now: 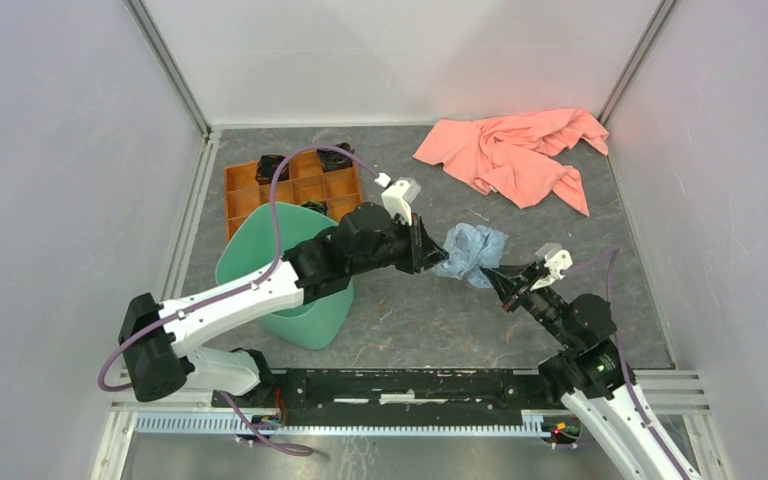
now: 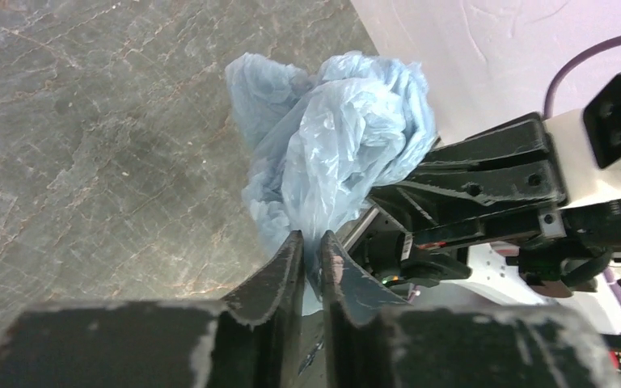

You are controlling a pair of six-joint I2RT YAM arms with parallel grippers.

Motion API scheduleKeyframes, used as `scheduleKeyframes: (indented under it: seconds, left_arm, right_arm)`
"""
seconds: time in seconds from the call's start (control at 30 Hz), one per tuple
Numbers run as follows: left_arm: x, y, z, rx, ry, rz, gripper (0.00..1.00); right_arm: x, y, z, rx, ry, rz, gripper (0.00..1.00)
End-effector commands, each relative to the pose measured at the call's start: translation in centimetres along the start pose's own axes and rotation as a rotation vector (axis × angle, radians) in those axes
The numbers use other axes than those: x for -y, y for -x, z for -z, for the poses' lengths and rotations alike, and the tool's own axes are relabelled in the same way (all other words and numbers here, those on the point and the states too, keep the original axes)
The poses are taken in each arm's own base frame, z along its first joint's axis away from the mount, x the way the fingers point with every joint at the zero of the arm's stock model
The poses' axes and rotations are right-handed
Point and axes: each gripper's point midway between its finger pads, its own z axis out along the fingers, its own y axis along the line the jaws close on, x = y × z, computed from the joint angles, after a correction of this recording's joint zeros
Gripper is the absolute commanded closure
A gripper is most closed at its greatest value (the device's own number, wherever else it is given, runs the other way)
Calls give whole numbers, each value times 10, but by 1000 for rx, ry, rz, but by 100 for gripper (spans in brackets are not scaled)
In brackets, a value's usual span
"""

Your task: Put the trash bags into the trash bin

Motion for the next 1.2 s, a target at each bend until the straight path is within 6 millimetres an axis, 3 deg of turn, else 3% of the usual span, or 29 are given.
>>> scheduleKeyframes:
  seconds: [0.0, 0.07, 0.2, 0.47, 0.63, 0.77, 0.9, 1.03, 1.17]
  left_arm:
    - [30, 41, 21, 107, -58, -37, 90]
    - [26, 50, 32, 149, -23, -58, 97]
    - [15, 70, 57, 239, 53, -83, 98]
    - [34, 76, 70, 216, -2, -106, 98]
    - [30, 84, 78, 242, 37, -111, 98]
    - [27, 83, 76, 252, 46, -96, 98]
    - [20, 77, 63, 218, 79, -95, 98]
    - [12, 67, 49, 180, 108, -85, 98]
    - [11, 63, 39, 155, 115, -69, 98]
  right_arm:
    - [5, 19, 4, 38, -38, 23, 99]
    - [17, 11, 6, 7, -109, 14, 99]
    - [42, -14, 10, -80, -247, -11, 95]
    - [53, -49, 3, -223, -298, -45, 91]
    - [57, -69, 0, -301, -320, -74, 89]
    - [47, -76, -4, -335, -252, -76, 59]
    - [26, -62, -11, -288, -125, -63, 23]
    - [16, -49, -11, -253, -68, -41, 8]
    - [-6, -36, -13, -235, 68, -9, 2]
